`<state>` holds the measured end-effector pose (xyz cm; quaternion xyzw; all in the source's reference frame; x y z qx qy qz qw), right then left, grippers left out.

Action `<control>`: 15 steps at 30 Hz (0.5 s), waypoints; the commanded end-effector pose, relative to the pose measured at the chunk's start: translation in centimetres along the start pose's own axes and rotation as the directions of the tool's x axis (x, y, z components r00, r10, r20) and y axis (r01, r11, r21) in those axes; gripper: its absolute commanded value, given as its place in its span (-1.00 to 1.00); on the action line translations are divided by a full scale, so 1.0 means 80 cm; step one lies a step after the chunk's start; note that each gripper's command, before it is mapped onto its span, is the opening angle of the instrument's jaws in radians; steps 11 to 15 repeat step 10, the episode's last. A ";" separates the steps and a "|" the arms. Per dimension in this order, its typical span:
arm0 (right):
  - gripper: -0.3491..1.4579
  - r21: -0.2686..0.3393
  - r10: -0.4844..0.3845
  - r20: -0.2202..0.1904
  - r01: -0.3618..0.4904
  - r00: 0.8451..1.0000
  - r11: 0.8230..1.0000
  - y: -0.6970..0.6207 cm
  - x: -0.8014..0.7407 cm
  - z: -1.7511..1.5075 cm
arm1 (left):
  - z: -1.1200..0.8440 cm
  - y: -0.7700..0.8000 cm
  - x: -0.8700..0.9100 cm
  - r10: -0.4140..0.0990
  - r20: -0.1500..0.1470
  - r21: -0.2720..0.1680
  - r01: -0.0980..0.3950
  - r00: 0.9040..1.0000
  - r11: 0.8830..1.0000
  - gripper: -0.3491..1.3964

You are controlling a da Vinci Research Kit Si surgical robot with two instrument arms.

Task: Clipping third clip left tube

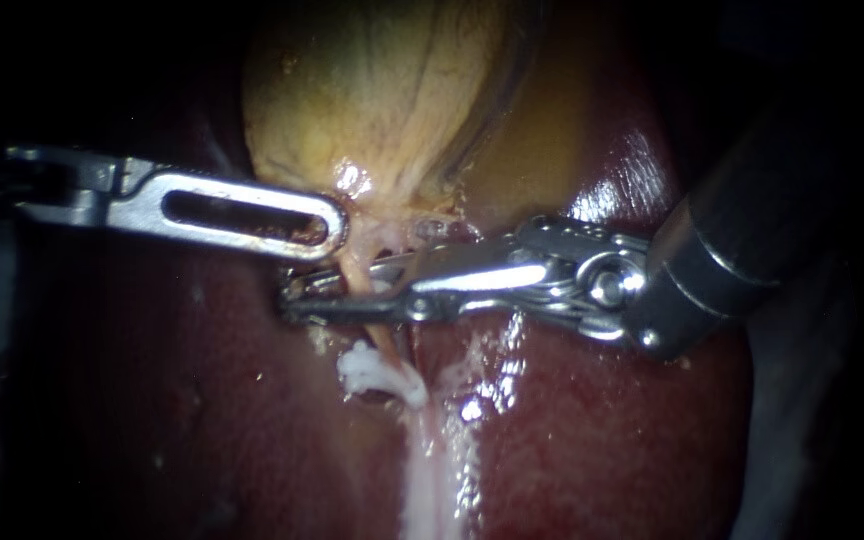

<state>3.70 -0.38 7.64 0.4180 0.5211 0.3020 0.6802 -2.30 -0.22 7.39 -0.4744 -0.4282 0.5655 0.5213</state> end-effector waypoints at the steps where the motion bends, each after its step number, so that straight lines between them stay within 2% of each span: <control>1: -1.00 0.001 -0.001 0.000 0.001 1.000 1.000 0.0000 0.0000 0.0000 | 0.0000 -0.0001 0.0000 0.000 0.000 0.000 0.000 1.000 1.000 -1.00; 15: -1.00 0.001 -0.001 0.003 0.001 1.000 1.000 0.0001 -0.0001 0.0000 | 0.0001 -0.0001 0.0001 0.000 0.000 0.000 0.000 1.000 1.000 -1.00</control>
